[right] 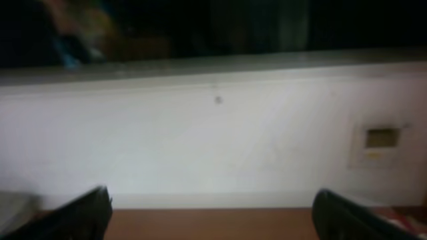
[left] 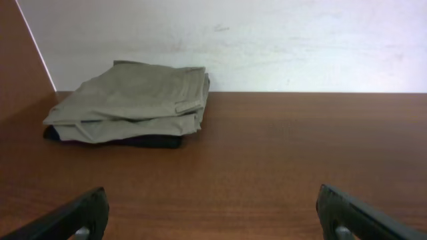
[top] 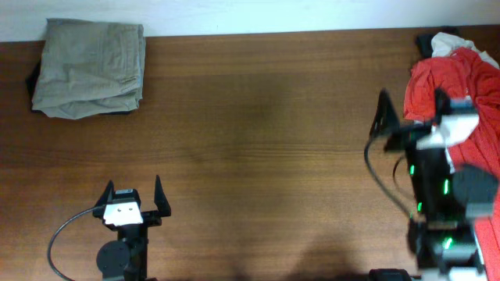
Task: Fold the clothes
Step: 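Reach the right gripper to the orange shirt on the right pile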
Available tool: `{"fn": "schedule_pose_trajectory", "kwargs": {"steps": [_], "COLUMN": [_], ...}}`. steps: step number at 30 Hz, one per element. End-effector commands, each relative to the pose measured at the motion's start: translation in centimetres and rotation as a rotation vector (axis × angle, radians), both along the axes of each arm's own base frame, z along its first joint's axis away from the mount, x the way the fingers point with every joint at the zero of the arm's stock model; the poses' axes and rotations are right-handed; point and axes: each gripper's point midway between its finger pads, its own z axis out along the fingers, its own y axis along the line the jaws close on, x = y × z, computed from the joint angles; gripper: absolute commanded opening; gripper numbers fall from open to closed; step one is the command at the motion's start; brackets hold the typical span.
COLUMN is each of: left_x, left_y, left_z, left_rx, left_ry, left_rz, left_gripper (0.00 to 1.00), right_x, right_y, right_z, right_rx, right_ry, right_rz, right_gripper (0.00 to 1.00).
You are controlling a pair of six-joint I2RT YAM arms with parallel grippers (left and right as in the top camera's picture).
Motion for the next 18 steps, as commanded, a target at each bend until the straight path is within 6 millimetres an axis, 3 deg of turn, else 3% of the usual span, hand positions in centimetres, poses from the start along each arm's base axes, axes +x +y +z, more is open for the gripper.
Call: {"fn": "schedule_pose_trajectory", "kwargs": {"steps": [1,3,4,6,12,15,18], "left_x": [0.0,0.0,0.0,0.0,0.0,0.0,0.0], "left_y": [0.2,0.2,0.2,0.2,0.2,0.2,0.2], "left_z": [-0.3,-0.3,-0.3,-0.3,-0.3,-0.3,-0.3], "left_rx": [0.012,0.012,0.012,0.012,0.012,0.012,0.012], "left_ry": [0.004,0.004,0.004,0.004,0.004,0.004,0.004], "left_rz": [0.007,0.008,0.007,0.007,0.007,0.007,0.007], "left_gripper": [0.99,0.99,0.99,0.99,0.99,0.99,0.99], "right_x": [6.6,10.4,12.3,14.4,19.2,20.4,20.9], "right_y": [-6.0,-9.4,-11.1,-13.1,-18.7,-20.5,-20.7], "right_z": [-0.7,-2.6,-4.7,-9.2,-21.5,-24.9,-29.2], "right_rx": [-0.067,-0.051,-0.040,-0.108,-0.188,-0.239,-0.225], "right_ry": [0.204,0.322,0.391,0.520,0.813,0.953,1.053], "right_rz": [-0.193,-0.252,-0.274,-0.276,-0.308,-0.343,-0.316], "right_gripper": [0.99,0.99,0.99,0.99,0.99,0.99,0.99]}}
